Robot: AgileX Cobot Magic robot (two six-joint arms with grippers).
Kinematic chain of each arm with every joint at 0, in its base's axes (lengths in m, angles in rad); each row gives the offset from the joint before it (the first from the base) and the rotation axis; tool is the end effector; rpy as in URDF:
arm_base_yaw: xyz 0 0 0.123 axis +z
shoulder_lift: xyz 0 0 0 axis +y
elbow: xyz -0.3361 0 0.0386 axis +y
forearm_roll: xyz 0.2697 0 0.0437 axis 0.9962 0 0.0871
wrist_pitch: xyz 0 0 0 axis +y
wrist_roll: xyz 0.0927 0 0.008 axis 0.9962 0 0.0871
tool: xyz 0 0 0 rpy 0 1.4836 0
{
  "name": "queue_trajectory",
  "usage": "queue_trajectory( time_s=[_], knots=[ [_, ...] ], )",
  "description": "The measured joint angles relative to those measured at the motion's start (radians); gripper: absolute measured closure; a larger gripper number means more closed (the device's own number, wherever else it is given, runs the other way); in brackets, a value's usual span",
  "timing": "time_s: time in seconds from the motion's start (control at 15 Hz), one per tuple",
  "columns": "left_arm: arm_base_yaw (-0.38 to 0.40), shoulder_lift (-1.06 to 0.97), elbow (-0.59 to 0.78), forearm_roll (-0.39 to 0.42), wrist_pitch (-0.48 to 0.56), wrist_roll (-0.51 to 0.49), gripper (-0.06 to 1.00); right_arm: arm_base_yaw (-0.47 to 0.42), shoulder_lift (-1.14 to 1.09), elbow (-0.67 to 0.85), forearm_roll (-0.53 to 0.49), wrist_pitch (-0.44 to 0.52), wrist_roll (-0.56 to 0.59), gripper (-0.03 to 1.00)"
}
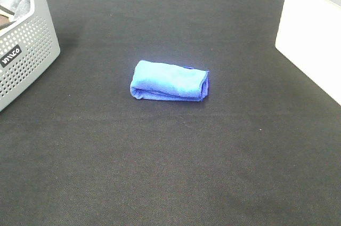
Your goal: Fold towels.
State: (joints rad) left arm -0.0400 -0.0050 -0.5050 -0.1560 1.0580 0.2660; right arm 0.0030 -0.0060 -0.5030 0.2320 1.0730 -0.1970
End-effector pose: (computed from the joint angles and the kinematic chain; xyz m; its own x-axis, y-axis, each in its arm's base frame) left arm -0.0400 -0.0110 0.2891 -0.4015 0.2024 -0.8932 0.2408 0.9643 0.1102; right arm -0.0408 0.0187 0.2882 -0.4316 -0.0841 -0.8981 -0.2208 0.9752 0.0147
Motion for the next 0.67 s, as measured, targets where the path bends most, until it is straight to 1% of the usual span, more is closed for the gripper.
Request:
queue_trajectory(
  time_s=[0.67],
  knots=[
    [0.000,0.000,0.000,0.000,0.000,0.000,0.23,0.000,0.000,0.000,0.005,0.001,0.000,0.21]
  ],
)
